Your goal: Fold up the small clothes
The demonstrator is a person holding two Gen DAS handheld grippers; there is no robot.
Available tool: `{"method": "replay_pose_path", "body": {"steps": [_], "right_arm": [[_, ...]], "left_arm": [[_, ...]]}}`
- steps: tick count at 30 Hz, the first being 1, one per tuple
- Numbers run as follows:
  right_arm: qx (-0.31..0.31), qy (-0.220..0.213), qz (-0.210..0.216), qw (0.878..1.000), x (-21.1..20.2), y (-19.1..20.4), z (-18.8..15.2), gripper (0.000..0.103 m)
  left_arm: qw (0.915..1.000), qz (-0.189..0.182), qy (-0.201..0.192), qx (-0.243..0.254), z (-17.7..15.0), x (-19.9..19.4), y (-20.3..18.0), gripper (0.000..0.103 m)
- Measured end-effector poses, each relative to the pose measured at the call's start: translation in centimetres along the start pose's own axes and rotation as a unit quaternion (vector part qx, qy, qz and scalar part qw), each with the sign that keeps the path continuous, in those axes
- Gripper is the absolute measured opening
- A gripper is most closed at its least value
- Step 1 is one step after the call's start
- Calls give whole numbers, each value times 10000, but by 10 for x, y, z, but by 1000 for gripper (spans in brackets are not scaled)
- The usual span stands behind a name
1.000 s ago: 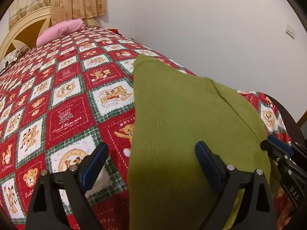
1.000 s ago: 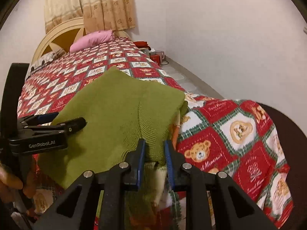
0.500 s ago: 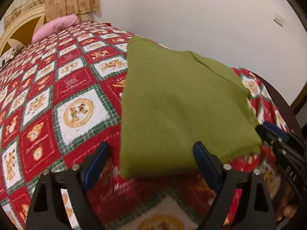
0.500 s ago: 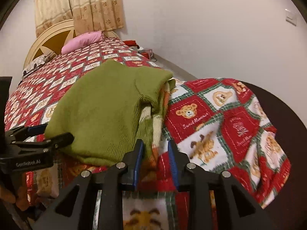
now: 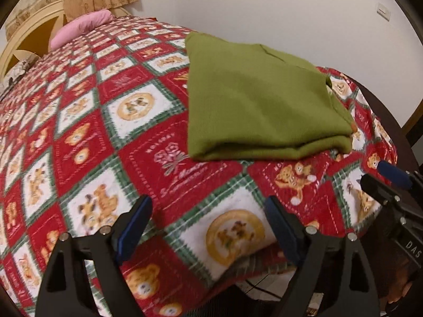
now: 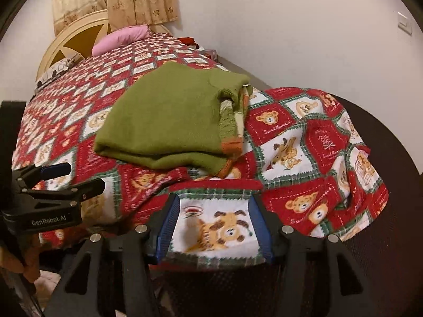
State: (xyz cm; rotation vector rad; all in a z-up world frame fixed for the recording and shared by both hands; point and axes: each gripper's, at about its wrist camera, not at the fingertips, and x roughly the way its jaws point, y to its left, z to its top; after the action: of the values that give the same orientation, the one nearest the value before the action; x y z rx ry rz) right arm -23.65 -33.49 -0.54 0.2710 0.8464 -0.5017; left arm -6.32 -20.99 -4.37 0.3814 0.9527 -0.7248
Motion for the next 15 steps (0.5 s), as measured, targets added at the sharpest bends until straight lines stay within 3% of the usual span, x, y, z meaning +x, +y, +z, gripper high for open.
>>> {"method": "replay_pose_path", "body": {"steps": [5, 8, 10, 15], "right_arm": [[-33, -387, 137, 9991, -28, 10, 7, 56], [-183, -789, 129, 9966, -50, 18, 11, 72], [-288, -1048, 91, 9940, -67, 25, 12, 75], [-277, -1250, 157, 9916, -94, 30, 18, 75]], "left_arm": [[9967, 456, -672, 40, 1, -37, -1, 97], [9885, 635, -1373, 38, 1, -69, -5, 103], [9842, 715, -1621, 47, -1, -82, -8, 103], [9812, 569, -1840, 141, -10, -107, -13, 103]]}}
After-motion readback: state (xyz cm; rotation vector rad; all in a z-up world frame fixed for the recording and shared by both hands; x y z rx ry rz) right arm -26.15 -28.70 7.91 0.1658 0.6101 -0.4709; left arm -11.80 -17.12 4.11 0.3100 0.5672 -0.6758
